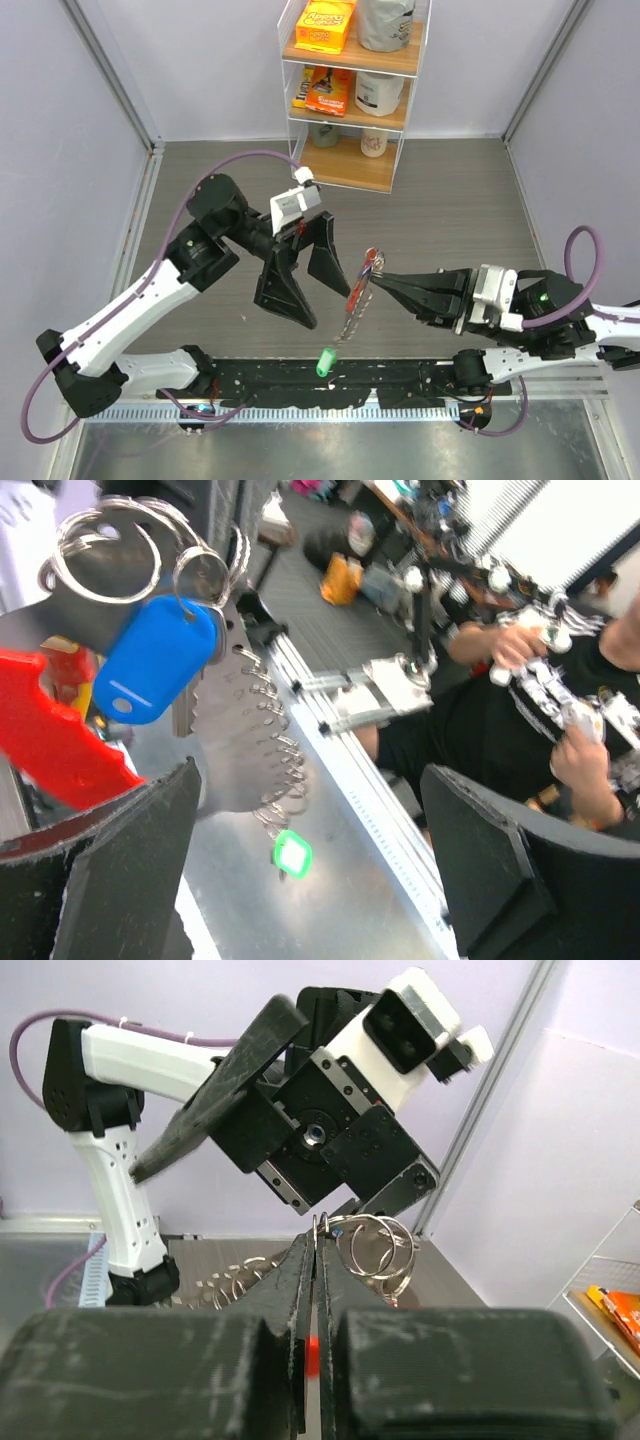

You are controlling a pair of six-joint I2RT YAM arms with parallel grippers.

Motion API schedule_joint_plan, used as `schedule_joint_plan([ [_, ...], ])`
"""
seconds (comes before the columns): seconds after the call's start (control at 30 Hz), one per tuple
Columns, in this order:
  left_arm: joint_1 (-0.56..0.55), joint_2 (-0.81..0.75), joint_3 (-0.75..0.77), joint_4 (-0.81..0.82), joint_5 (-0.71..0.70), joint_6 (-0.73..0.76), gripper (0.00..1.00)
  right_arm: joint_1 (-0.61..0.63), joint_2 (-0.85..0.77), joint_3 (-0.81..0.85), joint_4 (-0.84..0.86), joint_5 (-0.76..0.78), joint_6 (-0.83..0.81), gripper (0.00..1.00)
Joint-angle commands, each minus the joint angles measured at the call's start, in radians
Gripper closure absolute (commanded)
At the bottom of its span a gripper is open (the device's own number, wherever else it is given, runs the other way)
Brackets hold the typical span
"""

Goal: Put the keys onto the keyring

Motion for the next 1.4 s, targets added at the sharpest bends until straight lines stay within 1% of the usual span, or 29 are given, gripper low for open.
schedule_joint_plan([
  [0.0,0.007,-0.028,0.189,-0.708,-0.214,0.607,0.00,0.002,0.017,0.101,-0.043,0.052,0.120,0.95],
  [0.07,0.007,-0.031,0.239,-0.807,-0.283,0.692,0.00,0.002,0.028,0.127,-0.076,0.056,0.144,0.94],
  [0.1,0.007,-0.039,0.246,-0.821,-0.325,0.704,0.00,0.004,0.032,0.141,-0.088,0.056,0.151,0.94],
  [0.17,0.007,-0.054,0.252,-0.824,-0.365,0.726,0.01,0.002,0.048,0.176,-0.131,0.064,0.178,0.94],
  [0.23,0.007,-0.076,0.243,-0.792,-0.385,0.718,0.00,0.002,0.071,0.222,-0.189,0.087,0.220,0.95],
  [0.33,0.007,-0.103,0.227,-0.717,-0.368,0.692,0.00,0.002,0.121,0.271,-0.265,0.096,0.270,0.95],
  [0.47,0.007,-0.139,0.221,-0.628,-0.336,0.665,0.00,0.002,0.183,0.325,-0.305,0.082,0.299,0.95],
  [0.63,0.007,-0.192,0.177,-0.495,-0.336,0.645,0.00,-0.001,0.224,0.350,-0.309,0.078,0.364,0.94],
  [0.83,0.007,-0.275,0.071,-0.341,-0.343,0.622,0.00,-0.009,0.282,0.362,-0.312,0.104,0.456,0.94],
  [0.9,0.007,-0.292,0.051,-0.326,-0.342,0.622,0.00,-0.009,0.296,0.366,-0.312,0.105,0.491,0.95],
  [1.23,0.006,-0.355,-0.058,-0.263,-0.366,0.643,0.00,-0.009,0.322,0.383,-0.277,0.055,0.531,0.95],
  [1.37,0.006,-0.361,-0.084,-0.238,-0.360,0.642,0.03,-0.009,0.344,0.397,-0.279,0.044,0.536,0.95],
])
